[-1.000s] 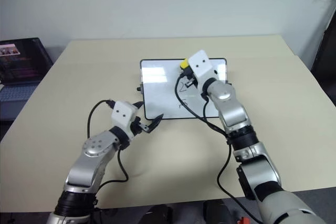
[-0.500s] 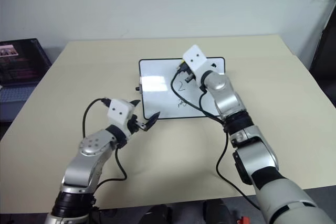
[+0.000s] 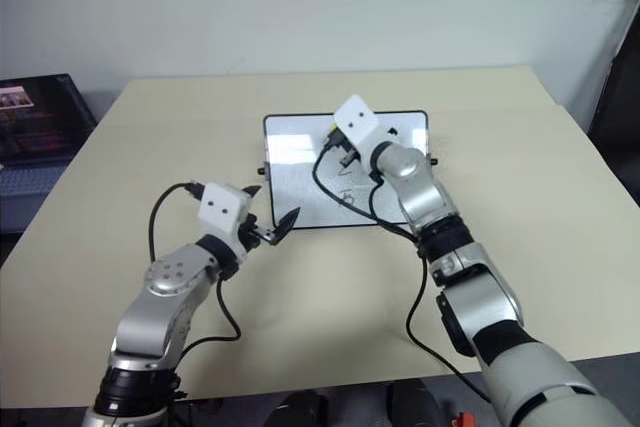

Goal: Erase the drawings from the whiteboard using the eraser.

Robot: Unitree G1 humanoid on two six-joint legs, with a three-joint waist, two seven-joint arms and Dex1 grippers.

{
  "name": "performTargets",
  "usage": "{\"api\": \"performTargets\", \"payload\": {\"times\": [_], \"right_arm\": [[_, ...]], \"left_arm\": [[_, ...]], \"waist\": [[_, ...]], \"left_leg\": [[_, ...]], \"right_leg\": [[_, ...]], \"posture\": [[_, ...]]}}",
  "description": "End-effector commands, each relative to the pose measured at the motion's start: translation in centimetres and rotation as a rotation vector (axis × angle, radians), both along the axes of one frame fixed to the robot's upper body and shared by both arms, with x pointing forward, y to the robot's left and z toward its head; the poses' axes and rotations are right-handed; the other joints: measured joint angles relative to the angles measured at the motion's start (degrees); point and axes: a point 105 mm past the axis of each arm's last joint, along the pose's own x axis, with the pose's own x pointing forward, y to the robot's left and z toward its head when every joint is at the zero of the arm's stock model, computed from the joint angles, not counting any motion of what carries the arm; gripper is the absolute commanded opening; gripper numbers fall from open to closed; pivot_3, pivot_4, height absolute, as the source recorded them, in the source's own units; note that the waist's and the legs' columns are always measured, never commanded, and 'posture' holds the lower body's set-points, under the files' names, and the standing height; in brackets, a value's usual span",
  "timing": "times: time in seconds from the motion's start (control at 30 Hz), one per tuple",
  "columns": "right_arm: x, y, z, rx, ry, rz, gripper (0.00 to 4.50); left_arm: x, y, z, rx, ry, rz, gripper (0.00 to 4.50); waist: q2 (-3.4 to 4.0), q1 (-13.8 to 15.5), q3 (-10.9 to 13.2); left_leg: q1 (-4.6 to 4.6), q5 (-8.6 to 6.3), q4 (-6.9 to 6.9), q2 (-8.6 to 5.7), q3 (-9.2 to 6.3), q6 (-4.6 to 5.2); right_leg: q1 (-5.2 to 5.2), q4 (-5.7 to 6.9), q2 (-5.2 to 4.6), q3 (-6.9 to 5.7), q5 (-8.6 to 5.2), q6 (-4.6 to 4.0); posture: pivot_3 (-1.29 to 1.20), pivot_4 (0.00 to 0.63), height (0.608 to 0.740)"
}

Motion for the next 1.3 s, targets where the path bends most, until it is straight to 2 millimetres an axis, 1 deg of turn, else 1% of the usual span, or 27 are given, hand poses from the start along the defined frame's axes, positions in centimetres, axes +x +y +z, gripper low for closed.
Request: {"api": "performTargets", "payload": {"times": [0.03,0.13,0.23,0.53,0.73,0.8,0.97,1.07,1.2,1.3], "right_arm": [[-1.1,0.8,-1.6,-0.042,0.042,0.046,1.04],[-1.6,0.7,-2.2,-0.045,0.063,0.051,1.04],[-1.7,0.6,-1.8,-0.027,0.059,0.044,1.04],[-1.3,-0.9,2.0,0.061,-0.028,-0.002,1.04],[-1.0,-2.3,5.1,0.148,-0.103,-0.05,1.04],[-1.2,-2.8,5.7,0.169,-0.107,-0.056,1.04],[-2.4,-3.5,5.2,0.166,-0.059,-0.044,1.04],[-3.5,-4.2,3.9,0.153,0.014,-0.038,1.04],[-5.2,-5.4,1.2,0.126,0.141,-0.049,1.04],[-6.3,-6.2,0.2,0.119,0.181,-0.072,1.04]], "left_arm": [[-0.2,0.5,2.0,0.009,-0.074,0.02,4.5],[-0.3,0.4,2.0,0.008,-0.072,0.024,4.5],[-0.4,0.6,1.7,0.007,-0.068,0.03,4.5],[0.1,-0.1,1.4,-0.005,-0.059,0.009,4.5],[0.3,-0.5,1.3,-0.01,-0.06,-0.006,4.5],[0.2,-0.5,1.3,-0.01,-0.06,-0.009,4.5],[-0.2,-0.5,0.9,0.003,-0.051,-0.024,4.5],[-0.5,-0.9,0.8,0.01,-0.046,-0.05,4.5],[-1.0,-1.3,0.7,0.022,-0.041,-0.078,4.5],[-1.2,-1.2,0.6,0.021,-0.039,-0.075,4.5]], "waist": [[0.0,0.0,0.0],[0.0,0.0,0.0],[0.0,0.1,0.0],[-0.01,0.3,0.0],[-0.01,0.2,0.0],[-0.01,0.2,0.0],[-0.01,0.3,0.0],[-0.01,0.5,0.0],[-0.01,0.7,0.0],[-0.01,0.7,0.0]], "left_leg": [[0.0,0.0,0.0,0.0,0.0,0.0],[0.01,0.0,0.01,0.0,-0.01,0.0],[0.01,0.0,0.02,-0.01,-0.03,0.0],[-0.02,0.01,0.02,-0.02,-0.05,-0.01],[-0.04,0.01,-0.01,-0.01,-0.01,-0.01],[-0.05,0.01,-0.01,0.0,0.0,-0.01],[-0.07,0.0,-0.01,-0.01,-0.01,0.0],[-0.07,0.0,-0.01,0.0,-0.04,0.0],[-0.09,0.0,-0.01,-0.02,-0.05,0.0],[-0.09,0.0,-0.01,-0.01,-0.05,0.0]], "right_leg": [[0.0,0.0,0.0,0.0,0.0,0.0],[0.01,0.01,0.0,0.0,0.0,0.0],[0.02,0.01,0.0,-0.01,0.04,0.0],[0.01,-0.03,0.0,-0.03,0.04,0.0],[-0.02,-0.04,0.0,-0.01,0.04,0.0],[-0.04,-0.04,0.0,-0.01,0.04,0.0],[-0.04,-0.07,-0.01,-0.01,0.04,0.01],[-0.03,-0.07,-0.01,0.0,0.04,0.01],[-0.03,-0.08,-0.02,0.01,0.03,0.01],[-0.03,-0.07,-0.02,0.01,0.03,0.01]], "posture": [[0.0,0.15,0.74],[0.0,0.15,0.74],[0.0,0.15,0.74],[0.0,0.15,0.74],[0.0,0.15,0.74],[0.0,0.15,0.74],[0.0,0.15,0.74],[0.0,0.15,0.74],[0.0,0.15,0.74],[0.0,0.15,0.74]]}}
